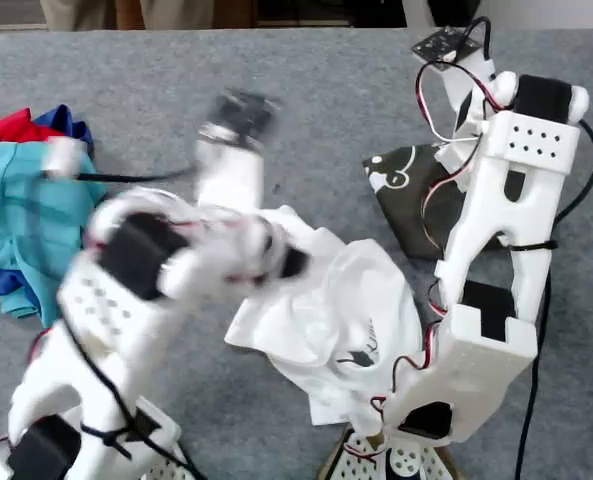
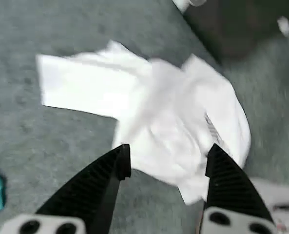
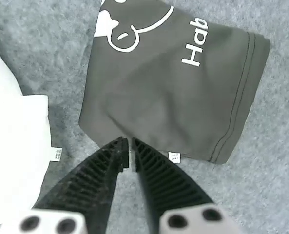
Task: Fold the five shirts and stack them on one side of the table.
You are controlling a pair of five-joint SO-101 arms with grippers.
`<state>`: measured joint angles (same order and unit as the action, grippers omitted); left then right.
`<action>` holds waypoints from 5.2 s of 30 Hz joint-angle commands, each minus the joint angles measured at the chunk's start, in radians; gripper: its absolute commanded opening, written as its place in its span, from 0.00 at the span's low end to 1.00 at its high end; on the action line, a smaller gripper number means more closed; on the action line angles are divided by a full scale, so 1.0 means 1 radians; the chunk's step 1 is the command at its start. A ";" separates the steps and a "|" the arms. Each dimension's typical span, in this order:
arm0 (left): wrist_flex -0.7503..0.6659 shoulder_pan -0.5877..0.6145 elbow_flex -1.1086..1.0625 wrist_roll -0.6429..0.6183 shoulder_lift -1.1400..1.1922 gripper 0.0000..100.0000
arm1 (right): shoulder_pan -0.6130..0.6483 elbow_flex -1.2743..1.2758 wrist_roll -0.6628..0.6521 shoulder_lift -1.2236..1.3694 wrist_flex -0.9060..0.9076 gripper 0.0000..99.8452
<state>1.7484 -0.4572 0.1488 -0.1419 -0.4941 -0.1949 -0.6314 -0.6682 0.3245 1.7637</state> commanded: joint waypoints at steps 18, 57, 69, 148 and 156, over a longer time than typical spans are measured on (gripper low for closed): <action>0.011 0.977 -0.531 0.311 -0.753 0.02 | 0.716 0.464 -0.101 -0.295 -0.121 0.01; 0.011 1.137 -0.624 0.436 -0.745 0.02 | 0.980 -0.530 -0.014 0.054 0.020 0.01; 0.011 1.138 -0.628 0.430 -0.745 0.02 | 1.073 -0.700 0.118 -0.231 -0.671 0.00; -0.107 1.163 -0.684 0.408 -0.186 0.12 | 0.124 0.407 -0.362 0.044 0.018 0.00; -0.107 1.163 -0.683 0.408 -0.186 0.12 | 0.199 0.466 -0.308 -0.243 -0.066 0.12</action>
<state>1.6456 0.6966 -0.5800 0.2601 -0.6598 -0.0445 -0.1665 -1.0334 0.2202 1.7407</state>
